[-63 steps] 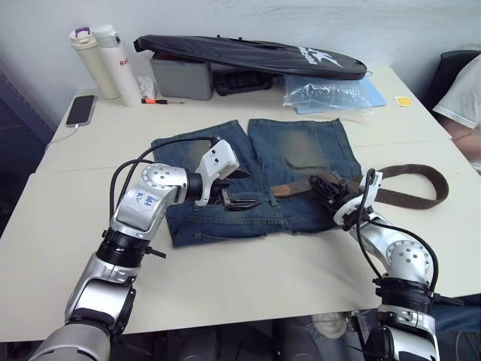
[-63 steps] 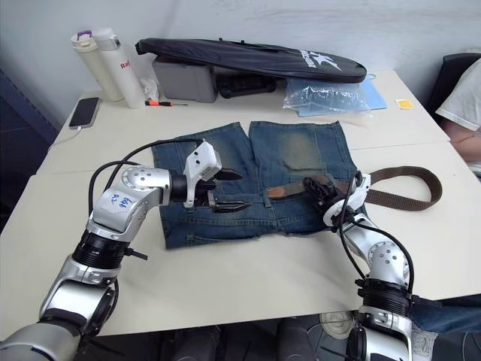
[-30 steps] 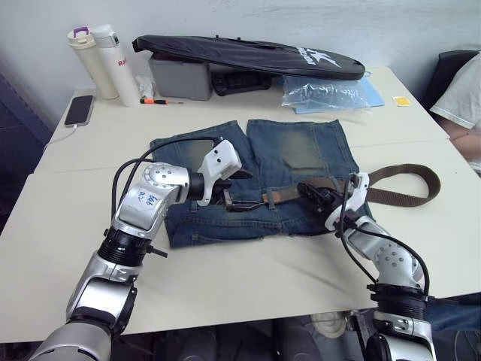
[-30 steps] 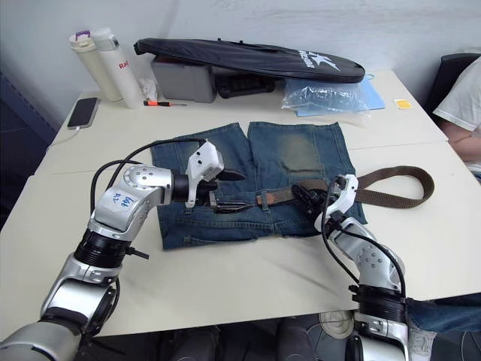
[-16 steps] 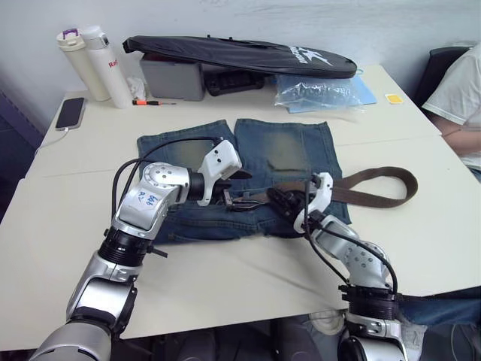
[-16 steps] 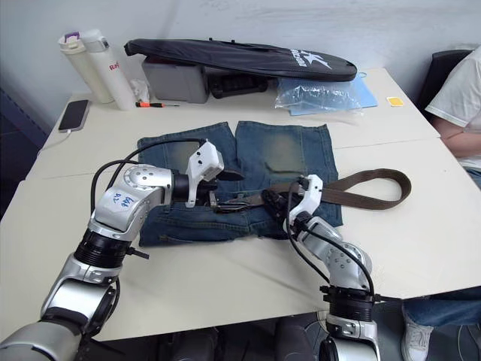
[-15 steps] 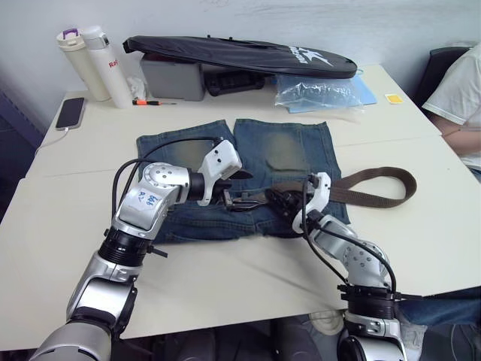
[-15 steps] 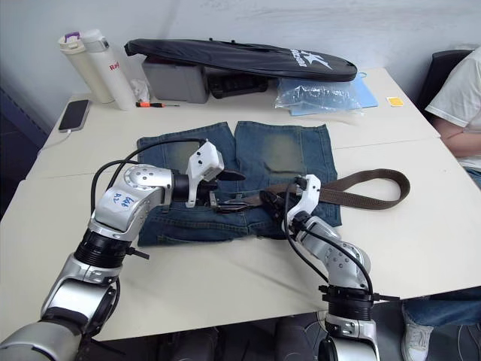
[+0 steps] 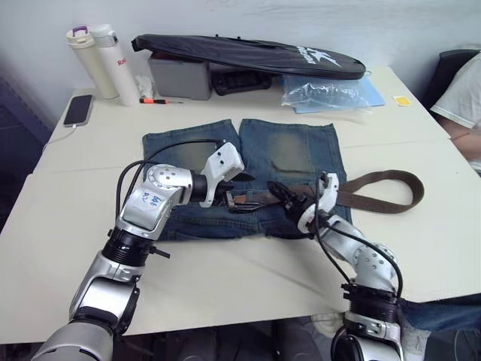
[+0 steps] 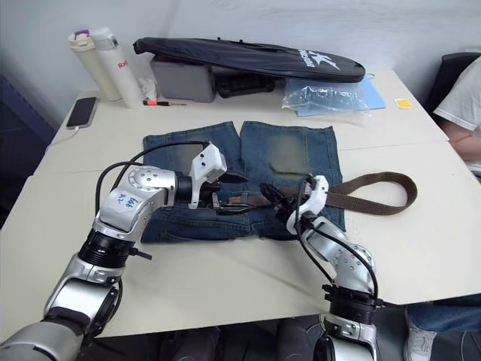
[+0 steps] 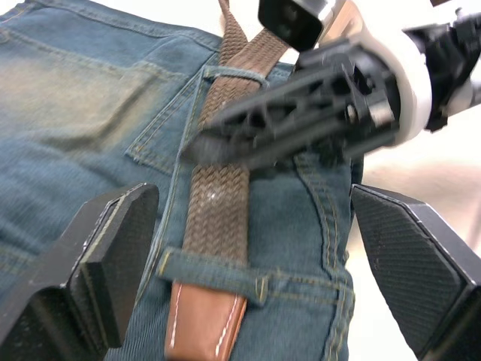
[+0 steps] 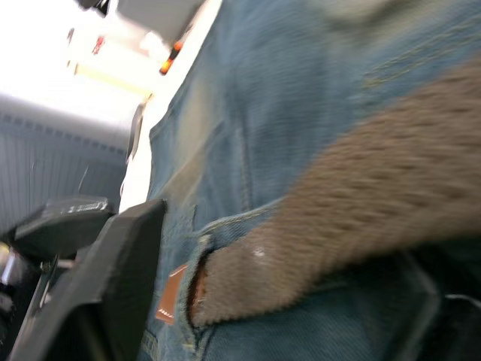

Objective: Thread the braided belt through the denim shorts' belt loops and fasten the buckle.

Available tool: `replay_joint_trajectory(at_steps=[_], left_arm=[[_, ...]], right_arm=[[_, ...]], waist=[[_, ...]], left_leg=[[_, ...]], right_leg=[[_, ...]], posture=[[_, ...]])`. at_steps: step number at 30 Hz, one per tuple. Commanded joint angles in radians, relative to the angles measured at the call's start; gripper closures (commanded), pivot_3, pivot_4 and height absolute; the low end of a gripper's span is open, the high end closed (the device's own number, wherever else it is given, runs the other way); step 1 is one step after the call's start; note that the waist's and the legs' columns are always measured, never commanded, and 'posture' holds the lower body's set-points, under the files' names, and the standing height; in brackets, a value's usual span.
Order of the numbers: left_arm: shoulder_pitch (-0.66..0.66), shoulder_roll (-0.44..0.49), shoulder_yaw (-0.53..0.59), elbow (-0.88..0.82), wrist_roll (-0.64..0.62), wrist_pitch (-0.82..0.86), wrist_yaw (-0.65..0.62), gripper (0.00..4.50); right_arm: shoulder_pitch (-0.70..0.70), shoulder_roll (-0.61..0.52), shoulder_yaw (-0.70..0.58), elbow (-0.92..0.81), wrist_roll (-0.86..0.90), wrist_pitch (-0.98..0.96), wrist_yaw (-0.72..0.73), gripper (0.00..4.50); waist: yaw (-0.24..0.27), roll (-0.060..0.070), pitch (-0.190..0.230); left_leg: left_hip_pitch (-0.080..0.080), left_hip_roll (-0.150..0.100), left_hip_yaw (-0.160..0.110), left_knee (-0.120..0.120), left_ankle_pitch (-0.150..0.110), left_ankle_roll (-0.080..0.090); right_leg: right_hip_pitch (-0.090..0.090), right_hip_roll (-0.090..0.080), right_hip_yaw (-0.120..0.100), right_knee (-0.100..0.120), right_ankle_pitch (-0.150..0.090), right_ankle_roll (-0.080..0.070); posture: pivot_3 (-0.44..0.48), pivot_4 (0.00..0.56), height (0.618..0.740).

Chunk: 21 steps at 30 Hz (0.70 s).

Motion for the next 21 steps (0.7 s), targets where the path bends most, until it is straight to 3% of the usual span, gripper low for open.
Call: replay_joint_trajectory(at_steps=[1, 11, 14, 20, 21], left_arm=[[-0.019, -0.007, 0.005, -0.02, -0.004, -0.019, 0.001, 0.0], [-0.026, -0.013, 0.0, -0.001, 0.0, -0.036, -0.008, 0.0], [-0.027, -0.012, 0.0, 0.003, 0.001, -0.039, -0.009, 0.0], [-0.026, -0.012, -0.002, 0.001, 0.001, -0.04, -0.008, 0.0], [-0.025, -0.012, -0.001, 0.0, 0.0, -0.039, -0.007, 0.0]], right_arm=[[0.014, -0.013, -0.053, -0.043, 0.1, 0.012, -0.069, 0.97], [0.034, 0.026, -0.091, -0.058, 0.307, -0.089, -0.239, 0.97], [0.05, 0.027, -0.082, -0.065, 0.34, -0.112, -0.264, 1.68], [0.051, 0.046, -0.039, -0.063, 0.358, -0.131, -0.287, 4.3], [0.044, 0.06, -0.028, -0.056, 0.37, -0.135, -0.292, 4.42]], waist=[[0.001, 0.0, 0.0], [0.006, 0.001, 0.001], [0.006, 0.001, 0.001], [0.006, 0.001, 0.001], [0.006, 0.001, 0.001]], left_leg=[[0.0, 0.0, 0.0, 0.0, 0.0, 0.0], [0.0, 0.0, 0.0, -0.001, 0.0, 0.0], [0.0, 0.0, 0.0, -0.002, 0.0, 0.0], [-0.001, 0.0, 0.0, -0.003, 0.0, 0.0], [-0.001, 0.0, 0.0, -0.003, 0.0, 0.0]], right_leg=[[0.0, 0.0, 0.0, 0.0, 0.0, 0.0], [-0.001, 0.0, 0.0, -0.001, 0.0, 0.0], [-0.001, 0.0, 0.0, -0.001, 0.0, 0.0], [-0.001, 0.0, 0.0, -0.001, 0.0, 0.0], [-0.001, 0.0, 0.0, -0.001, 0.0, 0.0]], posture=[[0.0, 0.15, 0.74], [0.0, 0.15, 0.74], [0.0, 0.15, 0.74], [0.0, 0.15, 0.74], [0.0, 0.15, 0.74]])
